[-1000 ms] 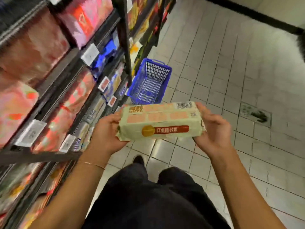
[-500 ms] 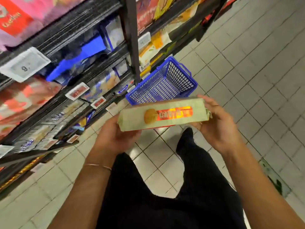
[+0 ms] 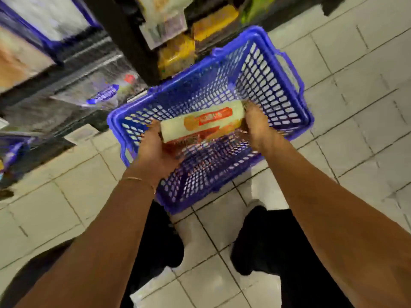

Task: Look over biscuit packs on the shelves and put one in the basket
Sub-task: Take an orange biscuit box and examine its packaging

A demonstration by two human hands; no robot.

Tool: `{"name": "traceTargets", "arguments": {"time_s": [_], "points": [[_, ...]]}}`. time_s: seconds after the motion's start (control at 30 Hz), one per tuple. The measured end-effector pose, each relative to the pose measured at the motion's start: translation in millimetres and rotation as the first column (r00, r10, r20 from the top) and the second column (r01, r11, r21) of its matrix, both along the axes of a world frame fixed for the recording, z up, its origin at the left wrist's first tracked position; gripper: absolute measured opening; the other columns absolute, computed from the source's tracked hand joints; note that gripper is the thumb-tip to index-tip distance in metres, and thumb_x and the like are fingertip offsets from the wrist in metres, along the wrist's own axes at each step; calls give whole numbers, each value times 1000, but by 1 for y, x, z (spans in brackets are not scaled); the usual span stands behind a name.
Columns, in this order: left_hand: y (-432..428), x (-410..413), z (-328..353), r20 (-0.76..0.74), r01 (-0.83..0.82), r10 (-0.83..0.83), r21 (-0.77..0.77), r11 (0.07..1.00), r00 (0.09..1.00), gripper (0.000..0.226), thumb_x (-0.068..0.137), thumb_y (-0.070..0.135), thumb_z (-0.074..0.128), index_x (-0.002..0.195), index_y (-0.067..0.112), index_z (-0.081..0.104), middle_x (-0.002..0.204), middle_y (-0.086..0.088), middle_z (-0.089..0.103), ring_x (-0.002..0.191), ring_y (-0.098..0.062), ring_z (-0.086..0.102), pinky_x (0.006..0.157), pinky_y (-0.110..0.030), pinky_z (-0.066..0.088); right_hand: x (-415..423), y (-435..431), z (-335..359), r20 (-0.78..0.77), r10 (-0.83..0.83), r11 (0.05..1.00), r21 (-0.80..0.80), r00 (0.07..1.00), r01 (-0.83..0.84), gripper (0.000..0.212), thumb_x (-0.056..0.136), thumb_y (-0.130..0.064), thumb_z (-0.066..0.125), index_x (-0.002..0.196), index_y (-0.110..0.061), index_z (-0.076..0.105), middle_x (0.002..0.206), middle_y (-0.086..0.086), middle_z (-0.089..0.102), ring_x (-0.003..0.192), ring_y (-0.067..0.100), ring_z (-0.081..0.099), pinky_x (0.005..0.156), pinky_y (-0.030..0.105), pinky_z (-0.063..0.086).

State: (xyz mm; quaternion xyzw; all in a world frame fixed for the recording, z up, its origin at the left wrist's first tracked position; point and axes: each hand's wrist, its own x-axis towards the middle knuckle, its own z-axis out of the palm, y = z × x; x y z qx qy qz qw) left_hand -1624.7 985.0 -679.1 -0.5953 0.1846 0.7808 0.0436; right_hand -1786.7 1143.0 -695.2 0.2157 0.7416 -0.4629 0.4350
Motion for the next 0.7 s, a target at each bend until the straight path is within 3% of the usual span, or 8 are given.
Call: {"name": "traceTargets", "arguments": {"time_s": [0.13,0.23,0.27,0.33,0.4,0.47,0.53,0.7], "points": [[-7,-6,-98,-24,69,-68,39,997,997,45,97,25,39,99,2,78,87,-18,79,70,-32,78,48,-43,61,-2,-10,-118,77,291,957,-34,954,-289,44,111,-35,34,80,-17,60,58,-5,67,45,10,61,48,20,48],[-12,-9,-140,75,49,-52,37,998,996,56,109,32,25,102,1,71,87,-22,78,63,-36,77,42,-52,57,-7,-13,-165,151,622,769,67,768,-636,41,106,-58,40,112,-23,61,101,4,64,83,17,63,88,44,55],[-11,-12,-146,143,40,-44,31,999,989,56,110,32,24,98,3,70,89,-22,78,68,-36,78,45,-49,57,-8,-13,-171,212,654,725,97,726,-681,51,102,-67,40,122,-24,60,111,8,62,94,25,65,93,51,54],[-5,-10,-149,209,100,-92,-31,994,974,47,114,27,26,105,3,65,131,-20,70,115,-32,71,61,-36,59,-8,-14,-167,242,662,691,168,709,-703,64,99,-74,40,131,-21,58,117,13,61,99,35,65,87,50,55],[1,-5,-131,182,99,-86,-69,993,980,39,114,35,32,105,10,60,146,-11,61,127,-31,62,79,-28,59,-3,-16,-140,133,717,646,241,684,-724,68,102,-66,44,137,-9,57,133,18,61,108,35,63,92,44,53],[3,6,-86,143,106,-102,-17,994,984,36,109,44,39,97,17,61,111,-6,73,99,-29,71,106,-48,50,8,-12,-94,-8,685,708,242,728,-664,65,104,-58,48,140,-5,58,142,15,60,127,33,60,106,41,48],[0,23,-22,49,153,-151,-37,988,987,30,105,45,46,92,22,59,93,-3,68,87,-25,68,106,-52,48,26,-7,-28,-48,539,841,97,841,-533,54,105,-54,49,135,-11,61,130,5,68,118,23,65,102,42,48],[-13,100,187,-214,181,-262,-335,925,941,30,109,43,42,126,33,64,138,5,68,114,-13,68,88,-33,50,78,15,191,8,338,918,-221,941,-328,41,109,-49,40,131,-23,62,135,-4,70,109,11,67,100,37,46]]}}
